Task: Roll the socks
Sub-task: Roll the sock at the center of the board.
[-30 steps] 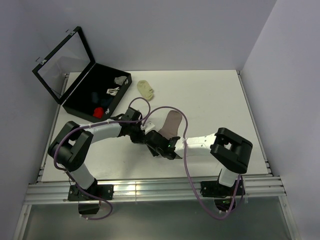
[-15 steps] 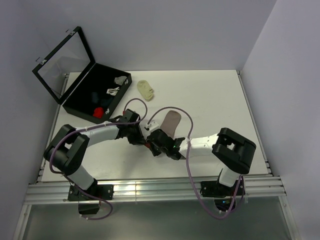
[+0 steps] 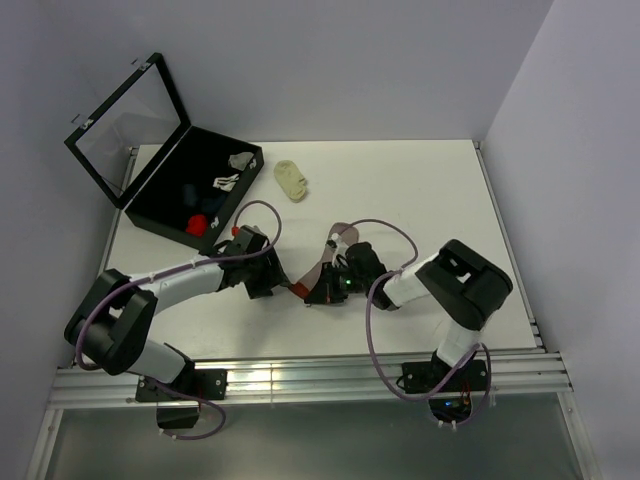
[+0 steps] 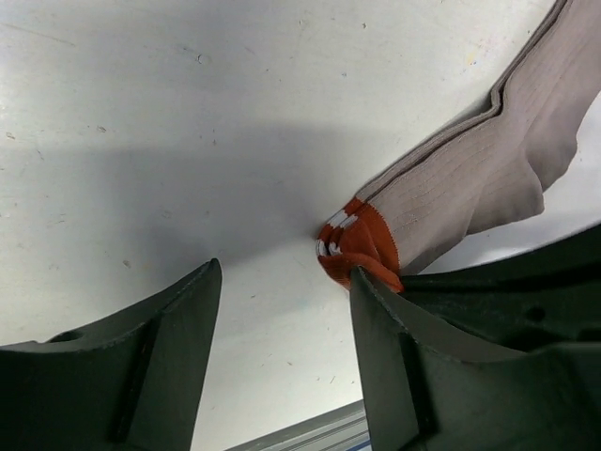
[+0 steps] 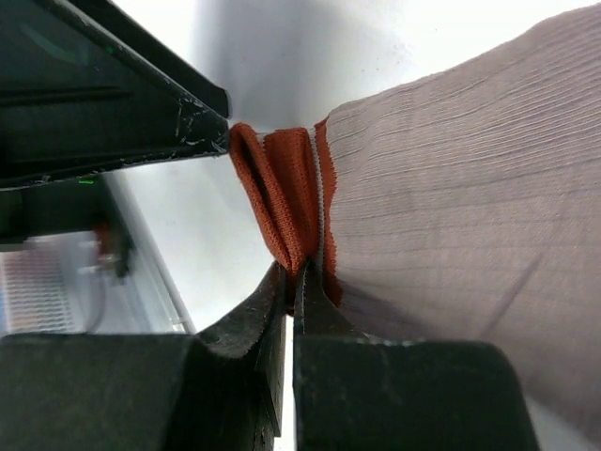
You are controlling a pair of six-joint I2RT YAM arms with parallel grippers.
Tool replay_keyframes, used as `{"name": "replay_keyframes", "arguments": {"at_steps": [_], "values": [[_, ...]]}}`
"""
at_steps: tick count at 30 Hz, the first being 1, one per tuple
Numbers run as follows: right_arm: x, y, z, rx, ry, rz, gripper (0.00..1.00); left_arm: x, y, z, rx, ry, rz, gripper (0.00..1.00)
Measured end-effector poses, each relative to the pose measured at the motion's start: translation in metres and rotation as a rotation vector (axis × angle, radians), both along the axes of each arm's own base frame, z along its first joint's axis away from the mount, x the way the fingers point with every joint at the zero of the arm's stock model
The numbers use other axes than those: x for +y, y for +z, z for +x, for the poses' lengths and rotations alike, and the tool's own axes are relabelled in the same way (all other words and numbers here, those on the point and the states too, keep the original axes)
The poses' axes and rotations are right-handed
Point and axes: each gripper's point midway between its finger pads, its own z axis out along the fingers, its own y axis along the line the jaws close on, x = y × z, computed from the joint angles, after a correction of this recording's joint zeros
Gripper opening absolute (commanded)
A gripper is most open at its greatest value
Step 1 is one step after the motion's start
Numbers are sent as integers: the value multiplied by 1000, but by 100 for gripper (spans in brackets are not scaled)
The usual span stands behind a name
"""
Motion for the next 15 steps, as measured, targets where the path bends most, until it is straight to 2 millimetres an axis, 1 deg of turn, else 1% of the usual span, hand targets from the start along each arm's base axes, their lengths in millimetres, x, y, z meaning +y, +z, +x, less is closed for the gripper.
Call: {"name": "replay_keyframes", "arguments": {"at_steps": [7, 10, 12, 15], "values": [[-4, -1, -4, 192, -23, 176, 0, -8, 3, 1, -7, -7, -45, 57], [-7, -2, -6, 255, -40, 222, 0, -12, 5, 2, -14, -16, -65, 55], [-9, -3, -6, 287, -49, 247, 0, -14, 6, 3, -18, -22, -78, 52], [-10, -3, -6, 309, -58, 263, 0, -17, 3, 2, -7, -31, -85, 49]]}}
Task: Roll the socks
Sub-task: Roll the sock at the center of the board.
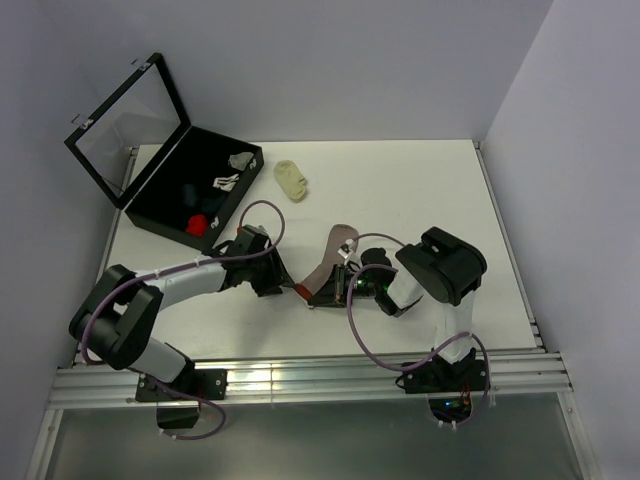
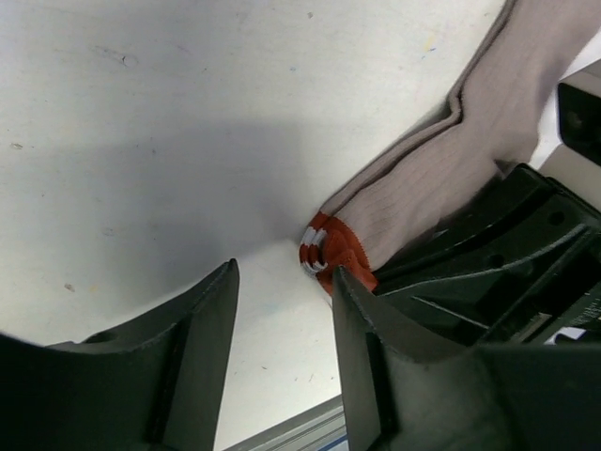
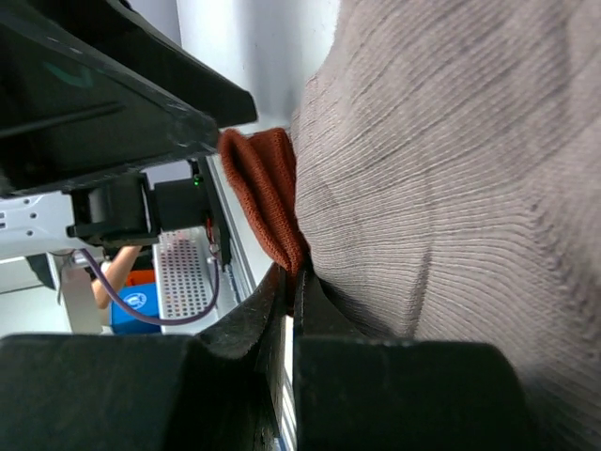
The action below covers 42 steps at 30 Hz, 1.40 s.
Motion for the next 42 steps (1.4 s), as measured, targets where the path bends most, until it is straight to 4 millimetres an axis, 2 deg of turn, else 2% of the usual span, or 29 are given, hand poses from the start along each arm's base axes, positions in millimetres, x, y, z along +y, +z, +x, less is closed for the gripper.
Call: {"name": "replay_keyframes", "arguments": {"at_steps": [5, 15, 18, 19, 23, 24, 26, 32, 36, 42], "values": [[0, 0, 0, 14, -6, 4, 0, -1, -11, -5, 34, -13, 11, 45], [0, -1, 0, 26, -5, -5, 2, -12, -13, -3, 52, -42, -6, 40], [-1, -1, 1, 23, 2, -24, 6, -16, -15, -2, 62, -51, -8, 29], [-1, 0, 2, 20, 5, -34, 8, -17, -15, -1, 64, -54, -8, 19], [-3, 1, 6, -11, 6, -90, 22, -21, -15, 2, 69, -64, 0, 11], [-4, 1, 7, -18, 5, -106, 29, -22, -15, 3, 70, -68, 2, 10], [-4, 4, 9, -46, 10, -144, 36, -23, -15, 4, 74, -77, 11, 9], [1, 13, 20, -178, 13, -324, 44, -26, -15, 5, 86, -96, 35, 8], [4, 18, 25, -281, 12, -476, 45, -29, -15, 6, 89, -112, 48, 7], [-7, 30, 26, -443, -18, -673, 42, -30, -15, 6, 90, -124, 66, 6]]}}
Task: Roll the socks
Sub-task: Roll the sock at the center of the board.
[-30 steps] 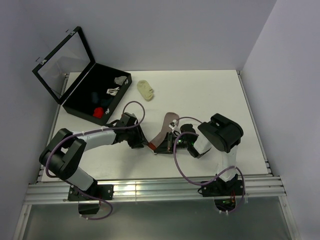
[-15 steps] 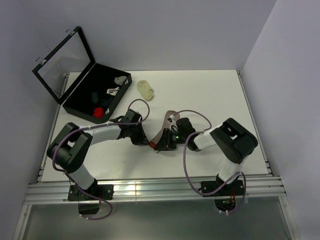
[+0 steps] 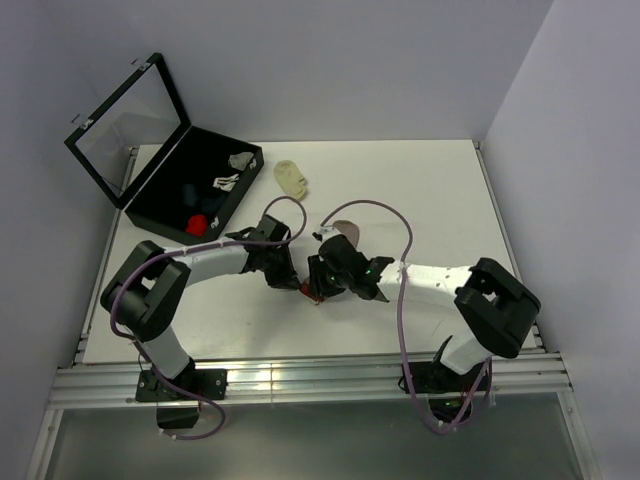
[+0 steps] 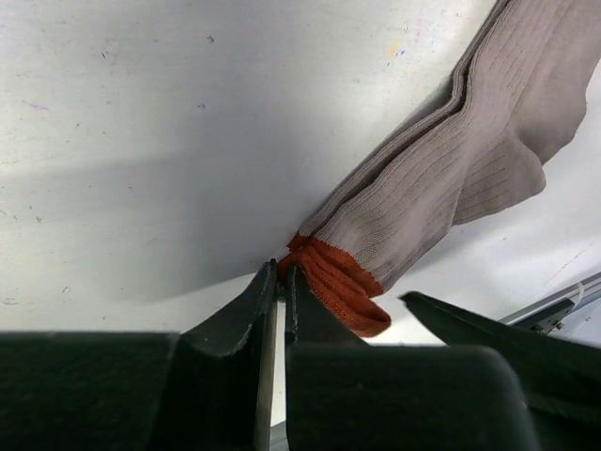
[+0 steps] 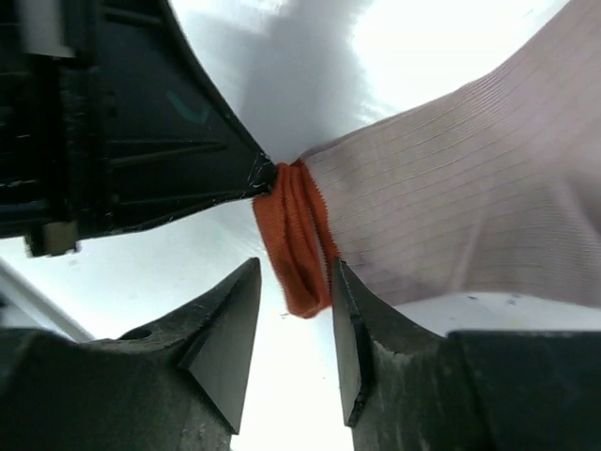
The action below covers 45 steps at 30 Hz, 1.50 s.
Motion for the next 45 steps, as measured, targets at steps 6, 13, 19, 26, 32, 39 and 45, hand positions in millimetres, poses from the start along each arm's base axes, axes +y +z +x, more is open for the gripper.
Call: {"name": "replay_keyframes", "arguments": {"at_steps": [6, 13, 19, 26, 32, 39, 45], "values": [[7, 11, -3, -154, 62, -115, 36, -1, 0, 1, 6, -6, 10, 6], [19, 5, -12, -230, 141, -195, 32, -3, 0, 1, 5, -16, 20, 5], [12, -21, -7, -223, 129, -279, 32, -3, 0, 1, 7, -19, 23, 5], [12, -24, -3, -240, 114, -287, 32, -2, 0, 2, 4, -17, 31, 6], [15, -28, 0, -273, 97, -303, 35, 0, 1, 7, -7, -6, 52, 9], [22, -30, 9, -297, 54, -333, 30, 12, 2, 16, -6, 26, 67, 8], [34, -30, 19, -304, 17, -318, 0, 33, 5, 27, -8, 89, 62, 9]]}}
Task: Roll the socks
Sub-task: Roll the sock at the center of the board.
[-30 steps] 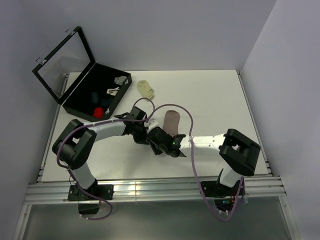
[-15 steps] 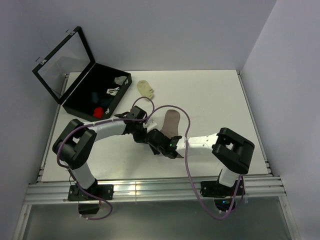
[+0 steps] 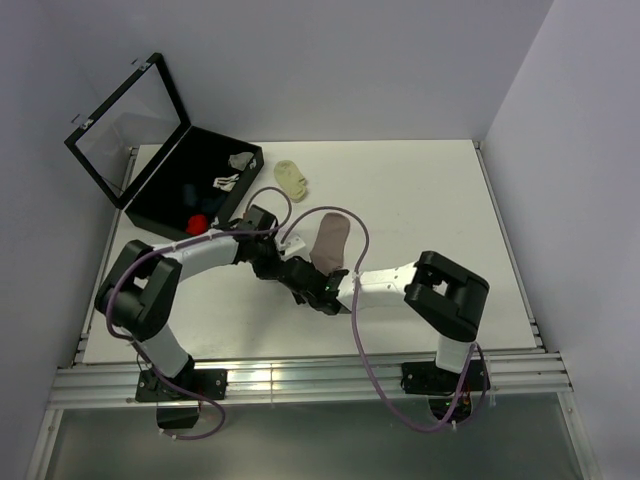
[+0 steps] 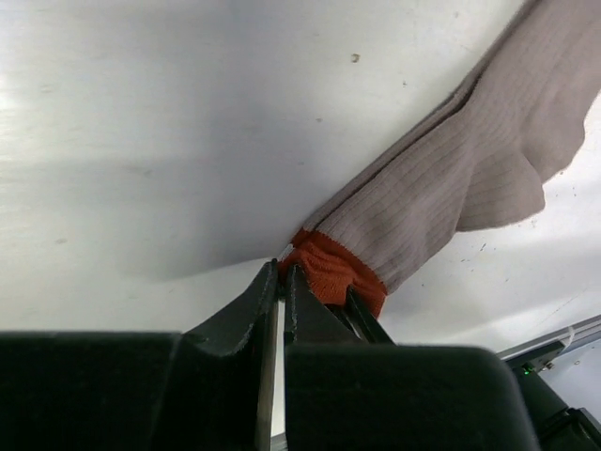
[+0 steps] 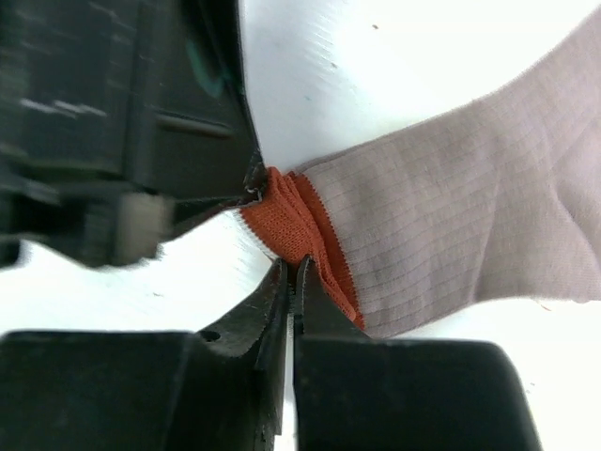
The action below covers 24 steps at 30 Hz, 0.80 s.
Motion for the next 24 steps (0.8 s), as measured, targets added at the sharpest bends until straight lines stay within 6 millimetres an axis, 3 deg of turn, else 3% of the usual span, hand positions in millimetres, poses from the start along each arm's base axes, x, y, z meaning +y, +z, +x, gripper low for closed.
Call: {"name": "replay_keyframes", "arguments": {"at_steps": [5, 6, 10, 12, 16, 24], "values": [[9, 2, -2, 41, 30, 76, 0, 15, 8, 0, -24, 36, -1, 30], [10, 3, -2, 60, 38, 98, 0, 18, 10, 0, -31, 43, -2, 41], [9, 5, -4, 175, 60, 223, 0, 25, 24, 2, -82, 76, -16, 63], [9, 6, -5, 239, 71, 294, 0, 25, 31, 1, -106, 80, -31, 68], [5, 8, -9, 400, 76, 480, 0, 25, 39, 1, -146, 85, -61, 66], [-16, 8, -18, 711, 0, 816, 0, 23, 30, -10, -130, 82, -89, 61]]}}
